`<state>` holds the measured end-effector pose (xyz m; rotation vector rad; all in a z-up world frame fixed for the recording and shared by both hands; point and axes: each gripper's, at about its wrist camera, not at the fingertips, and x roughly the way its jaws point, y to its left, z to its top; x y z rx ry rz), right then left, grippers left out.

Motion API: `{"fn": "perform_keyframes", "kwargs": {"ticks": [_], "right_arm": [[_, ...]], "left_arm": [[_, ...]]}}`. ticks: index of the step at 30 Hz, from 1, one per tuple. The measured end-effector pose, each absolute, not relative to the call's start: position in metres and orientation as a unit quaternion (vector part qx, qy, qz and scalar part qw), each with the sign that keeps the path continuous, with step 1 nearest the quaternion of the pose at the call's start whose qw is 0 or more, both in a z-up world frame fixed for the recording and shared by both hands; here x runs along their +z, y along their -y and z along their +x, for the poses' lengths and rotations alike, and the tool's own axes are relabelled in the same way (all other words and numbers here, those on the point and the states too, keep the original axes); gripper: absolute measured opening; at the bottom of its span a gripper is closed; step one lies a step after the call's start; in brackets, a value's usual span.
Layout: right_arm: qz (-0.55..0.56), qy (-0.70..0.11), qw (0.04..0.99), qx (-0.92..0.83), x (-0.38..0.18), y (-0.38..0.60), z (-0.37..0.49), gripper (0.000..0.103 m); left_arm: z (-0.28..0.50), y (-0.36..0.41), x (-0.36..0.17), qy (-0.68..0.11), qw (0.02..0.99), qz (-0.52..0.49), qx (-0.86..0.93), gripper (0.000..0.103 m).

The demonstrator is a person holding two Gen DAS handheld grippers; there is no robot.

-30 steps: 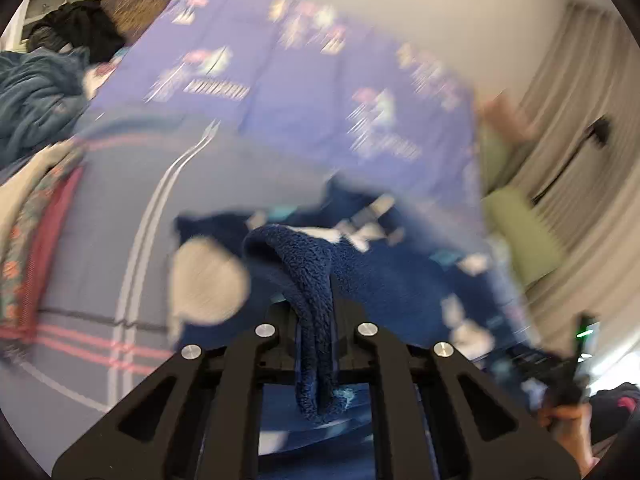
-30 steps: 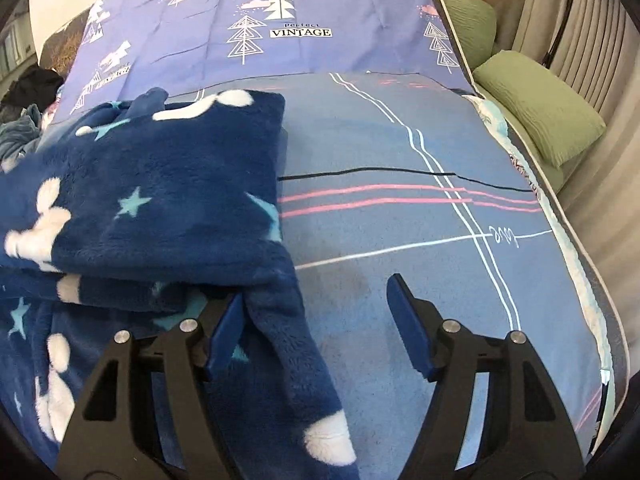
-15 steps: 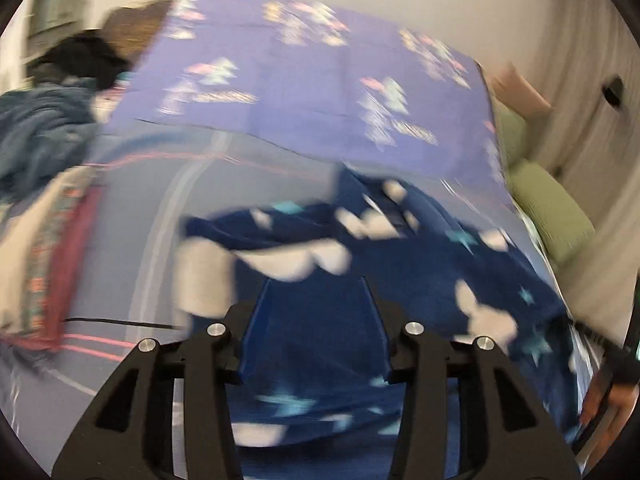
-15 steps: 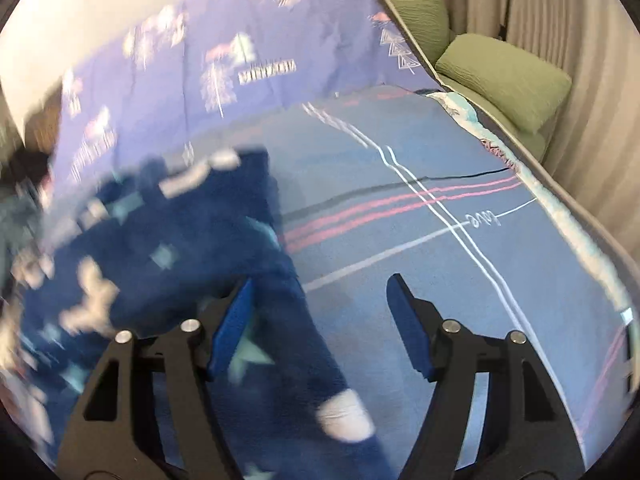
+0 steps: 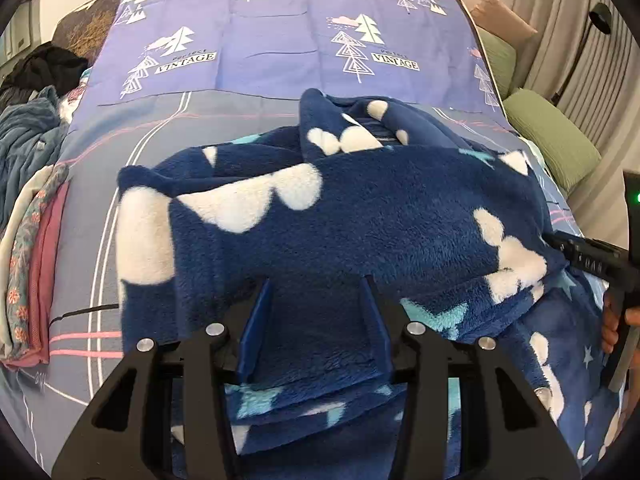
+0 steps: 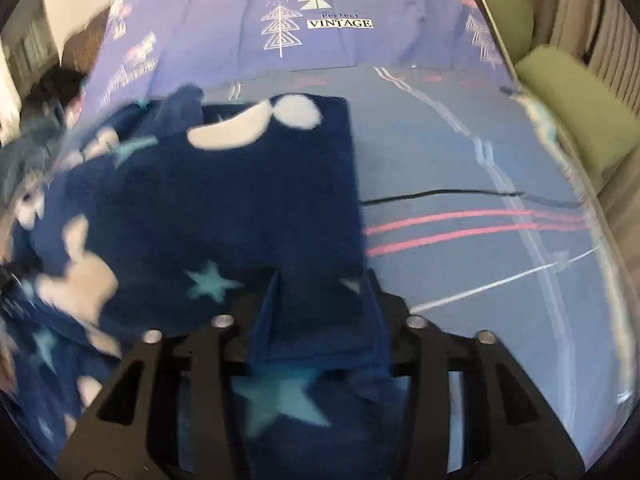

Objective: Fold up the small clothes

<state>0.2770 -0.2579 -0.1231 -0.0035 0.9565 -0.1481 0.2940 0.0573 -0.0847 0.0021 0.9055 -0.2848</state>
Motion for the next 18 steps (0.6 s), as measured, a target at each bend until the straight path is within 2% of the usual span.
{"fn": "perform_keyframes", "kwargs": {"ticks": [1, 3, 4, 6, 9, 12, 15, 16, 17, 18], "right_arm": [[0.007, -0.47, 0.879, -0.077, -0.119, 0.26, 0.278, 0.058], [0.028, -0.478, 0.876, -0.062, -0.106, 0.261, 0.284, 0.055], [0.032, -0.471, 0.88, -0.047, -0.098, 0.259, 0.288, 0.053], [0.015, -0.439, 0.898, -0.023, -0.076, 0.246, 0.301, 0.053], [-0.002, -0.411, 0.912, 0.013, -0.055, 0.219, 0.333, 0.056], [-0.002, -0.431, 0.901, 0.054, -0.059, 0.201, 0.382, 0.06], [0.026, -0.486, 0.873, 0.04, -0.093, 0.201, 0.425, 0.063], [0.043, -0.503, 0.862, 0.036, -0.105, 0.206, 0.434, 0.071], [0.068, -0.513, 0.855, 0.036, -0.115, 0.211, 0.441, 0.073], [0.084, -0.505, 0.858, 0.038, -0.119, 0.212, 0.441, 0.071]], "left_arm": [[0.293, -0.06, -0.082, -0.434, 0.892, -0.005, -0.127, 0.048], [0.288, -0.06, -0.072, -0.423, 0.898, -0.021, -0.117, 0.057], [0.287, -0.063, -0.064, -0.409, 0.904, -0.039, -0.12, 0.063], [0.294, -0.063, -0.05, -0.385, 0.912, -0.06, -0.131, 0.064], [0.322, -0.049, -0.038, -0.379, 0.912, -0.049, -0.147, 0.075], [0.377, -0.028, -0.049, -0.416, 0.897, -0.009, -0.148, 0.075], [0.421, -0.02, -0.076, -0.477, 0.871, 0.008, -0.119, 0.073], [0.43, -0.019, -0.085, -0.497, 0.858, 0.0, -0.128, 0.059], [0.433, -0.019, -0.088, -0.505, 0.851, -0.013, -0.146, 0.031], [0.434, -0.018, -0.089, -0.505, 0.846, -0.026, -0.167, 0.02]]}}
